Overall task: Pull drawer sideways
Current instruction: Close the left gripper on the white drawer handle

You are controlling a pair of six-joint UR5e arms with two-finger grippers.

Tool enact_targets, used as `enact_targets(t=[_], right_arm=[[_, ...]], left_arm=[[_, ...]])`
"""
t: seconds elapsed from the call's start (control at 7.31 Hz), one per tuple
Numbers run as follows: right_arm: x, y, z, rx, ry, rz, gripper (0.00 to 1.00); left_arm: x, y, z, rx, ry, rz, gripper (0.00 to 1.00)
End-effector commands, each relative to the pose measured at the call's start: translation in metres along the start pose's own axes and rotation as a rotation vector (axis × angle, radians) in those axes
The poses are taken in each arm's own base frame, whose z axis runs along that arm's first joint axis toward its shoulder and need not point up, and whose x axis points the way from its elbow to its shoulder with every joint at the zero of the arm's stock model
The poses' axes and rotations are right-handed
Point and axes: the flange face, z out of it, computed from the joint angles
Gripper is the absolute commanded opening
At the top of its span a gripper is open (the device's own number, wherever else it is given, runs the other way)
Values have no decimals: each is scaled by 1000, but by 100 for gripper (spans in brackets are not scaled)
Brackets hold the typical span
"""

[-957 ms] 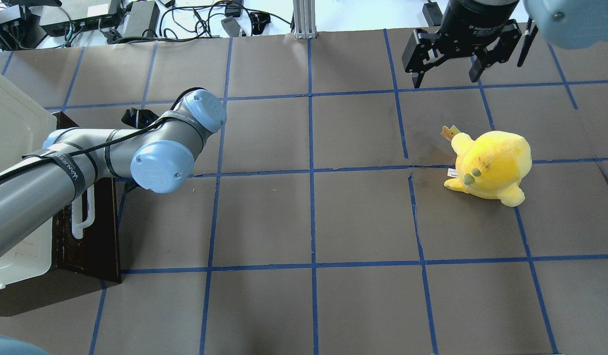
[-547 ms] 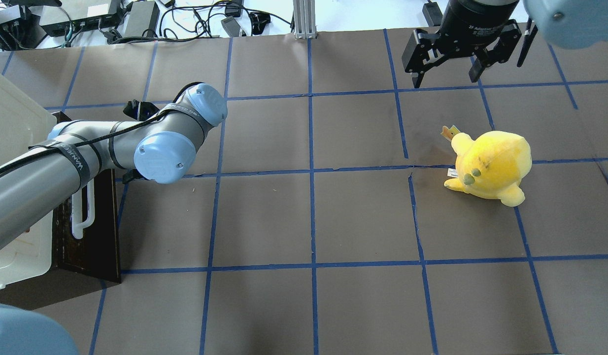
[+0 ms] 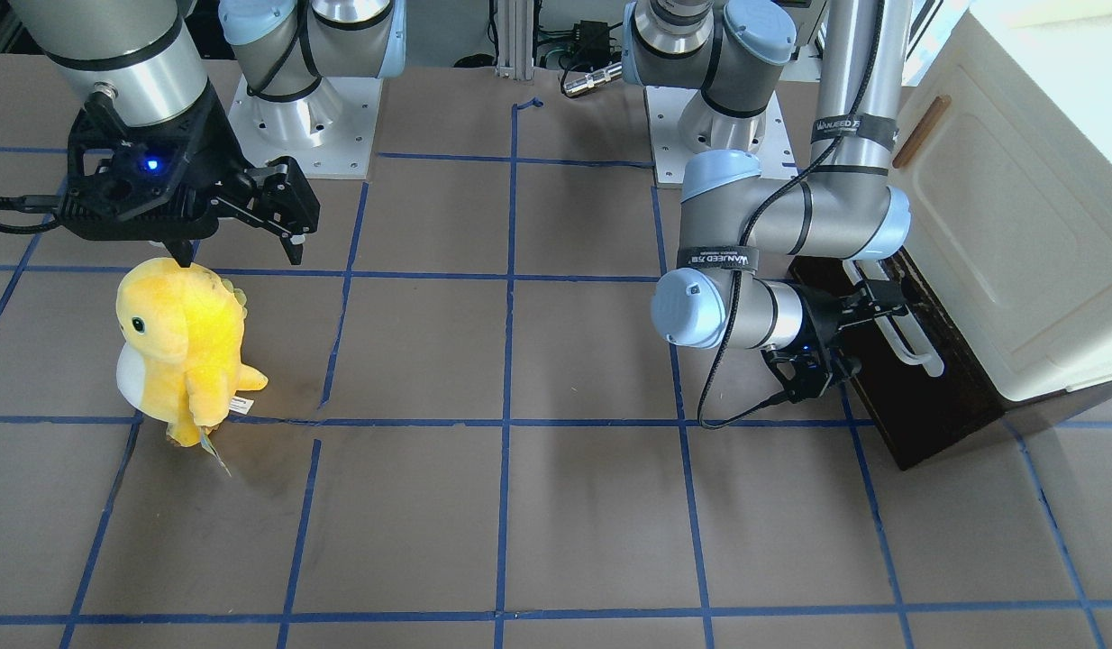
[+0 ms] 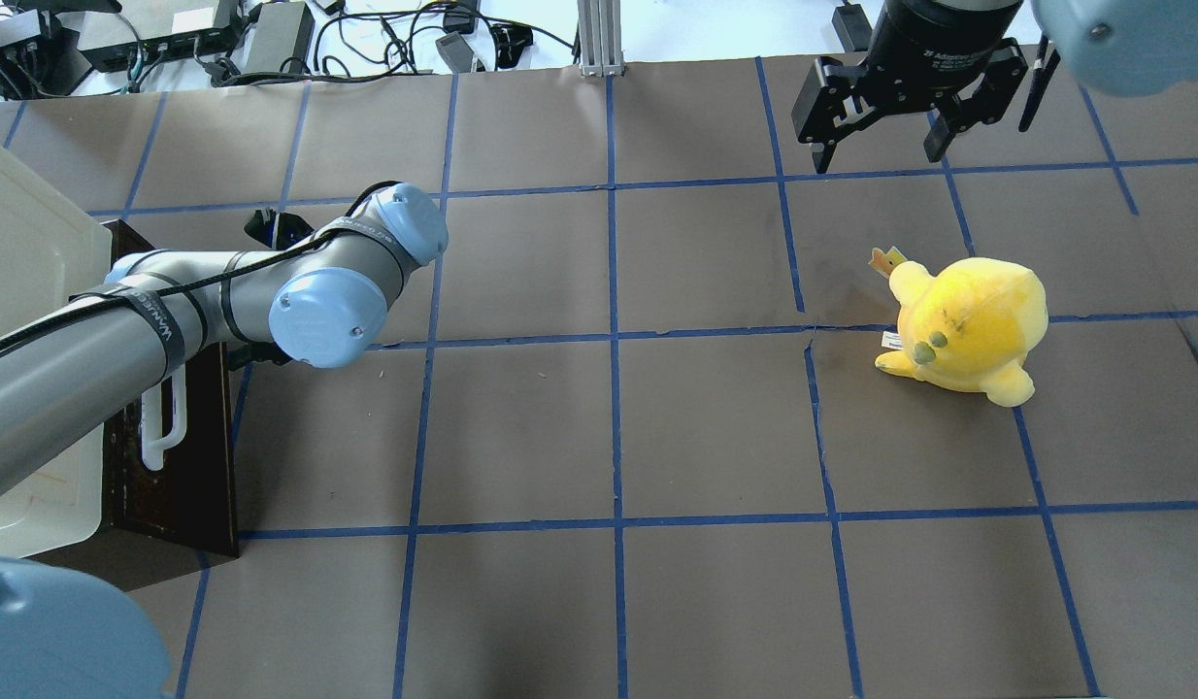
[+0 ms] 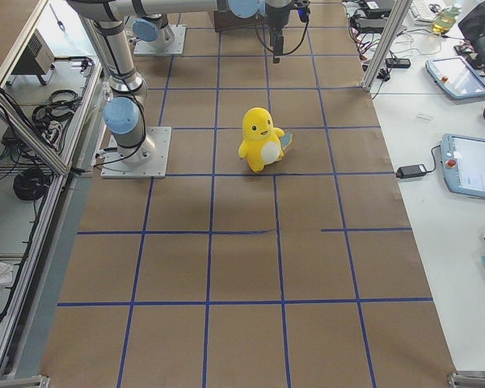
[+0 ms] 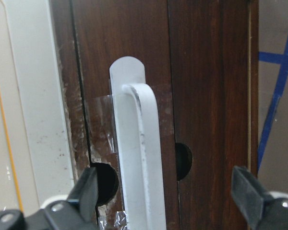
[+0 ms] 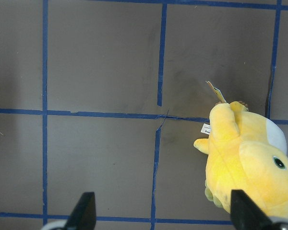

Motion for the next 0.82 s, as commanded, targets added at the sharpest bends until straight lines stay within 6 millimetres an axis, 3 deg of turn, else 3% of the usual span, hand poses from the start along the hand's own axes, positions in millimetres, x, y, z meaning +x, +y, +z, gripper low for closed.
enact_targets(t=[0.0, 0.55, 0.68], right_arm=[[0, 0, 0, 0, 0, 0, 100], [0, 0, 0, 0, 0, 0, 100], [0, 0, 0, 0, 0, 0, 100]], left_arm=[[3, 3, 4, 6, -28, 12, 92], [0, 3, 22, -29, -29, 15, 72], [-1, 6, 21, -28, -29, 18, 72]])
